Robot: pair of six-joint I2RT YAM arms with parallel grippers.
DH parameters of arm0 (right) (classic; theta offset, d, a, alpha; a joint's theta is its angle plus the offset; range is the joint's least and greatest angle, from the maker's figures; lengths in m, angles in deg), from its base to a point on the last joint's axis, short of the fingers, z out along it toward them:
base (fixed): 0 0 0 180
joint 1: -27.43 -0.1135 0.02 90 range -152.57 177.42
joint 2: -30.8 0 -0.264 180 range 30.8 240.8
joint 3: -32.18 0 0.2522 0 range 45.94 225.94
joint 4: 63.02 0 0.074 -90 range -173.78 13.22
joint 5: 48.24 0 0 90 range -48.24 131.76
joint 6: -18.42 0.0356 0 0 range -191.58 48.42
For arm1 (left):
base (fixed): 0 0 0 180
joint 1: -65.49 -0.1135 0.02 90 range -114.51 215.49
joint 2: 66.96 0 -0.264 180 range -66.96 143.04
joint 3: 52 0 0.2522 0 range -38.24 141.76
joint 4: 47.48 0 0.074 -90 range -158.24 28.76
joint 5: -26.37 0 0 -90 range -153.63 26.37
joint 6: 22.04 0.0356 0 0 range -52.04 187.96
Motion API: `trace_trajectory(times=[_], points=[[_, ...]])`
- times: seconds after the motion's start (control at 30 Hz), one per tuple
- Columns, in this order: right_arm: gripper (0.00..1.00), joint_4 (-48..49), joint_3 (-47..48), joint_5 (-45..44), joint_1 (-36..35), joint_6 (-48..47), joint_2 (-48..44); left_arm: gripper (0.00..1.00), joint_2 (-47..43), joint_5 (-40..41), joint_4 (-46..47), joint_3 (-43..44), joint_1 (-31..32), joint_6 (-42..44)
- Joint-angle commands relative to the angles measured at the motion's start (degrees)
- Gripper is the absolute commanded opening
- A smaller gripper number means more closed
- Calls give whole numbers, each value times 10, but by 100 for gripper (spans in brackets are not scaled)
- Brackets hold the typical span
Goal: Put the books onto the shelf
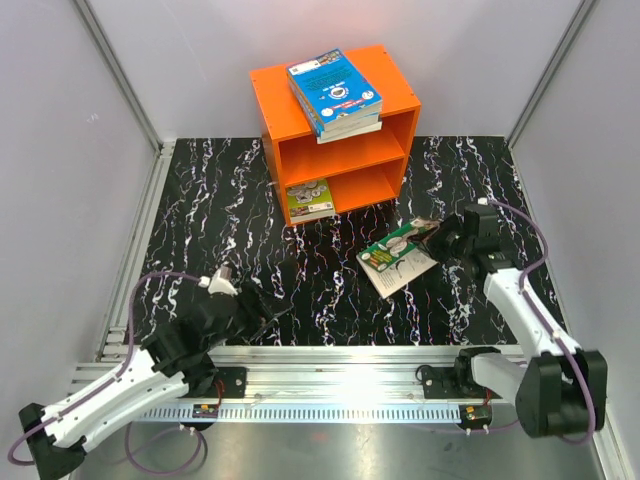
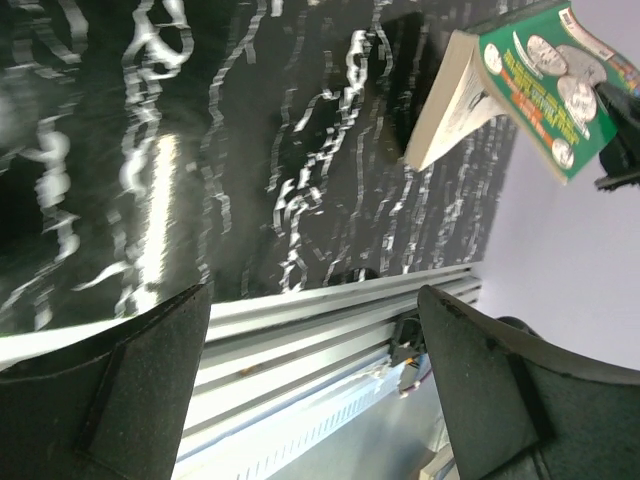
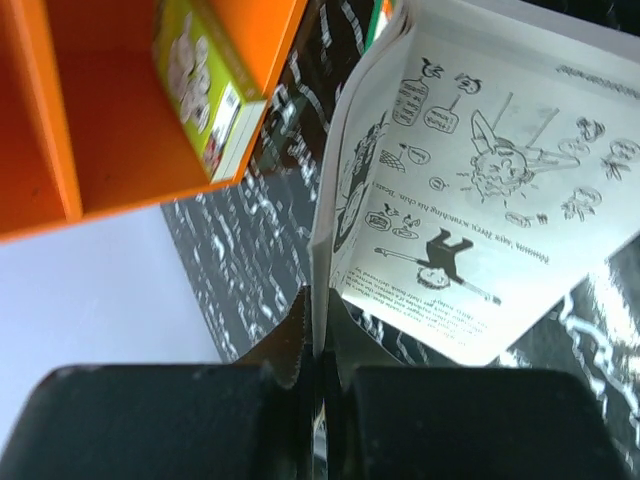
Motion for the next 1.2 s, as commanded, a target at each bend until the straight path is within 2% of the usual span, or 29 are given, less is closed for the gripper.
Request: trace_trajectory(times=[0.0,0.03,0.23,0.5,0.7,0.83,1.0,1.17], points=[[0,-34,-5,32,-17,12,-79,88,42,-35,178,-24,0,-4],[0,-40,-10,34,-27,15,-92,88,54,-47,219,-27,1,-2],[0,-66,-48,79,-58,48,-184,89,150,-70,323,-19,0,26],[0,-50,-98,157,-78,88,-268,90,219,-90,380,-1,-1,57],[0,-22,-120,190,-87,113,-289,91,273,-121,442,-1,-2,58],[0,-21,-122,190,-94,118,-300,91,319,-152,529,-5,-1,47],[0,-17,-128,196,-97,130,-312,91,386,-193,594,6,0,48],[0,25,-150,213,-98,159,-324,90,444,-237,703,8,1,30]])
